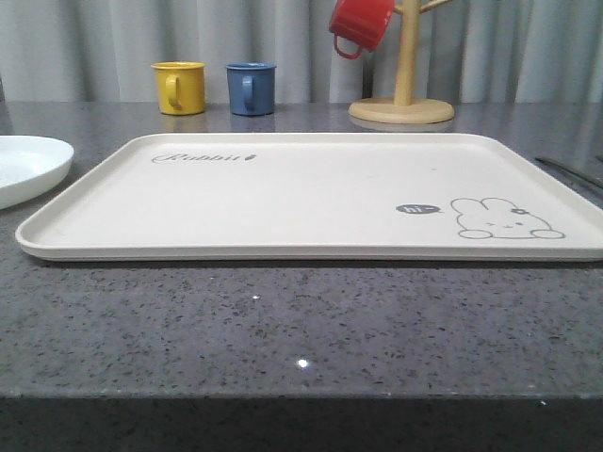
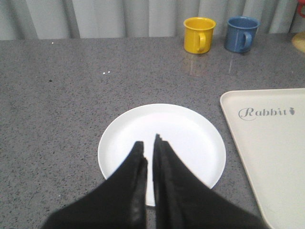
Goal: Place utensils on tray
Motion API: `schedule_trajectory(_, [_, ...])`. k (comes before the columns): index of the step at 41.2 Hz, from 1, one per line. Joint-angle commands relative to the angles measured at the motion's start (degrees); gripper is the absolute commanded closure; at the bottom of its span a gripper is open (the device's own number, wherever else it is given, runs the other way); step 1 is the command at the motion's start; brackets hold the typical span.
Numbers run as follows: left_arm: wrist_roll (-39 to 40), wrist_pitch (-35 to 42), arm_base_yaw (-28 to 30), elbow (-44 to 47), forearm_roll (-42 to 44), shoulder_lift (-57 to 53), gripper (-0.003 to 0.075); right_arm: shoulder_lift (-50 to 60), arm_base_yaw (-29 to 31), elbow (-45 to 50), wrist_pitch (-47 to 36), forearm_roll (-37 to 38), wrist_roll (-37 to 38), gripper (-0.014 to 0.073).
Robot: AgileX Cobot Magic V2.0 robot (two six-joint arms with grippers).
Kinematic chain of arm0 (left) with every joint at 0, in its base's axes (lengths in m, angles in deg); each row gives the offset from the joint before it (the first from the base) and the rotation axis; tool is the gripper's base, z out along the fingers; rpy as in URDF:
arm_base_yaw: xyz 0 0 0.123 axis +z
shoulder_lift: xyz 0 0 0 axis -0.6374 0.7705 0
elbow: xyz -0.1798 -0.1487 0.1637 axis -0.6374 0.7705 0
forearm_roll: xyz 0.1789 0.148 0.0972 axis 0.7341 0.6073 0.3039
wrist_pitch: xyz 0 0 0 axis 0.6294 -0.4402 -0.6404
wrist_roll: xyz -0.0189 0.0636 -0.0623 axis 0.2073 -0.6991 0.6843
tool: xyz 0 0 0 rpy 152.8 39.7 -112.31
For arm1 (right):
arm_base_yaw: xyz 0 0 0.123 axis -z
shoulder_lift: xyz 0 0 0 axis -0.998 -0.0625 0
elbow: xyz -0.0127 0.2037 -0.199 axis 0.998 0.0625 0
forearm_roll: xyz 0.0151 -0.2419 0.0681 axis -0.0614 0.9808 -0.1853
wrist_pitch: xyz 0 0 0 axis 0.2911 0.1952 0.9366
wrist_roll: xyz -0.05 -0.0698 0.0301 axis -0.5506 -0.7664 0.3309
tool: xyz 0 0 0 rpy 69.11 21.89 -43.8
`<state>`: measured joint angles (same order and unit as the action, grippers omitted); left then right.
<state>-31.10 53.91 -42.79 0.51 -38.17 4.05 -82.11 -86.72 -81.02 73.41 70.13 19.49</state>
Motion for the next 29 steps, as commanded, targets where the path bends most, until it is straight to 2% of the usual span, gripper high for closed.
schedule_trajectory(1, [0.02, 3.72, -0.03, -1.5, 0.83, 0.59, 0.0476, -0.82, 0.27, -2.0, -3.41, 0.4, -0.42, 0.026])
schedule_trajectory(3, [0.02, 3.84, -0.03, -1.5, 1.52, 0.59, 0.0329, -0.82, 0.27, -2.0, -3.41, 0.4, -0.42, 0.0172])
schedule_trajectory(4, [0.02, 3.73, -0.03, -1.5, 1.77, 0.59, 0.0279, -0.82, 0.27, -2.0, -3.41, 0.4, -0.42, 0.0153])
schedule_trajectory(6, [0.02, 2.81, -0.03, -1.91, 2.62, 0.82, 0.0237, -0.82, 0.27, -2.0, -3.41, 0.4, -0.42, 0.015])
schedule_trajectory(12, [0.02, -11.67, -0.03, -8.72, 4.3, 8.07, 0.024, -0.82, 0.27, -2.0, -3.46, 0.4, -0.42, 0.015])
schedule_trajectory(16, [0.02, -18.4, -0.03, -12.94, 4.4, 14.66, 0.024, -0.82, 0.27, -2.0, -3.46, 0.4, -0.42, 0.015])
schedule_trajectory(24, [0.02, -21.36, 0.32, -17.85, 8.06, 26.34, 0.024, -0.82, 0.27, -2.0, -3.46, 0.4, -0.42, 0.015])
schedule_trajectory(29, [-0.2, -22.31, 4.32, -21.01, 7.15, 32.22, 0.024, -0.82, 0.27, -2.0, -3.46, 0.4, -0.42, 0.015])
